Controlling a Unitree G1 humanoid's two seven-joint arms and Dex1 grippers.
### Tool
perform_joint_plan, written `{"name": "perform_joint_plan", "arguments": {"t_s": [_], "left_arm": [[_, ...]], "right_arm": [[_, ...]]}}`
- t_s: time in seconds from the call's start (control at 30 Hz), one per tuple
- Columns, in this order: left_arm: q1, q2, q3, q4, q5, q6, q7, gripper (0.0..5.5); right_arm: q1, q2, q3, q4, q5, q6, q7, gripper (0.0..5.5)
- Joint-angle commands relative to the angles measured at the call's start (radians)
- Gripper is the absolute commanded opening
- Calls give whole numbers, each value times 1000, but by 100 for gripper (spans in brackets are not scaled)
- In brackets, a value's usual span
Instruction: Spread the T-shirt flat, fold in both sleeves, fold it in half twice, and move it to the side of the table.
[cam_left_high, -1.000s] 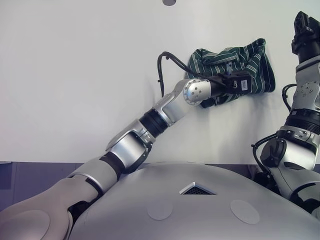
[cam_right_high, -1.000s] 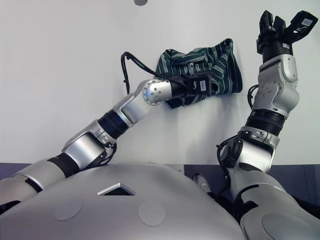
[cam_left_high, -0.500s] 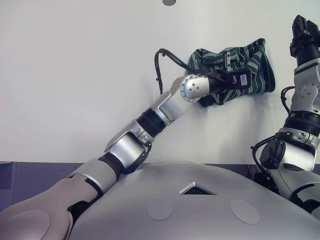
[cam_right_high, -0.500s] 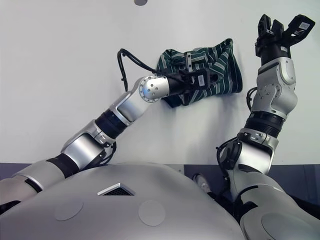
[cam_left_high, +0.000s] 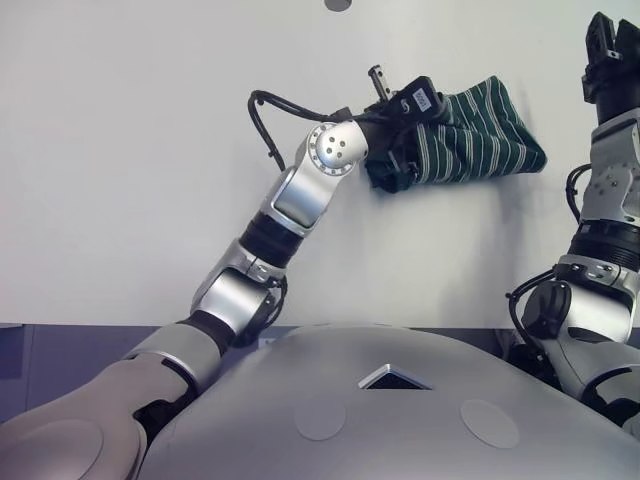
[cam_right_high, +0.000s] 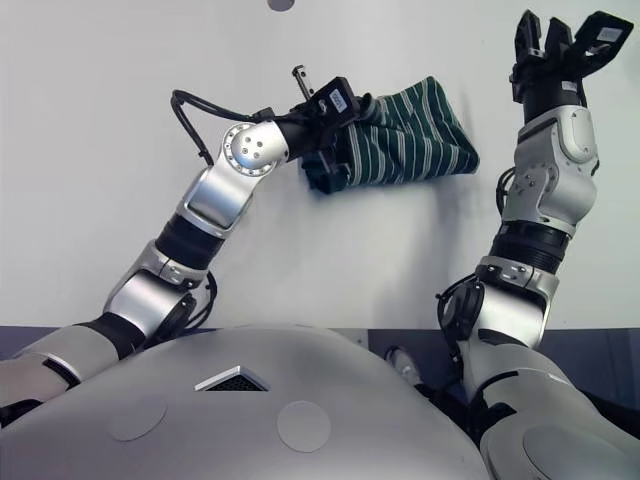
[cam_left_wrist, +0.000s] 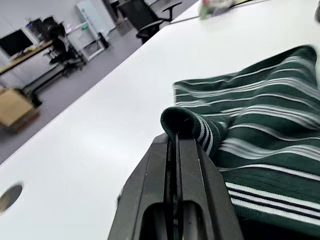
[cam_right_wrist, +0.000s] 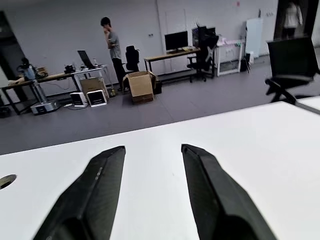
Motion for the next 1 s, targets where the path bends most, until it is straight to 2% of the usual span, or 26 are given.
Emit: {"name": "perform_joint_plan", "arguments": {"t_s": [0.03,0.07,0.17,0.2,0.37,0.53,0.6,0.67,0.77,0.9,1.0], "left_arm": [[-28,-12,54,74,19,-7,107,2],[-31,-11,59,74,17,-6,112,2],[-25,-11,60,43,9,10,107,59],[-23,-13,60,37,9,13,110,65],[-12,-6,52,45,26,21,123,170],[31,53,89,2,68,41,185,248],[42,74,122,-65,72,39,211,280],[44,88,160,-147,72,22,238,318],[6,86,186,-294,44,-44,233,364],[-82,77,88,-328,-24,-157,78,364],[-107,89,-32,-176,-90,-301,-127,364]], "right_arm": [[63,-36,101,-92,-45,-39,129,209],[81,-52,127,-112,-53,-42,174,209],[132,-111,206,-140,-91,-34,292,209],[154,-130,238,-132,-115,-30,325,224],[229,-169,397,-69,-284,-26,354,333],[227,-141,473,-20,-365,43,311,416],[223,-112,428,-41,-304,49,305,443],[205,-86,362,-78,-228,50,304,444],[133,-40,210,-171,-68,45,273,444],[-28,-54,91,-199,50,86,229,444],[-135,-89,28,-87,-5,17,128,444]]}}
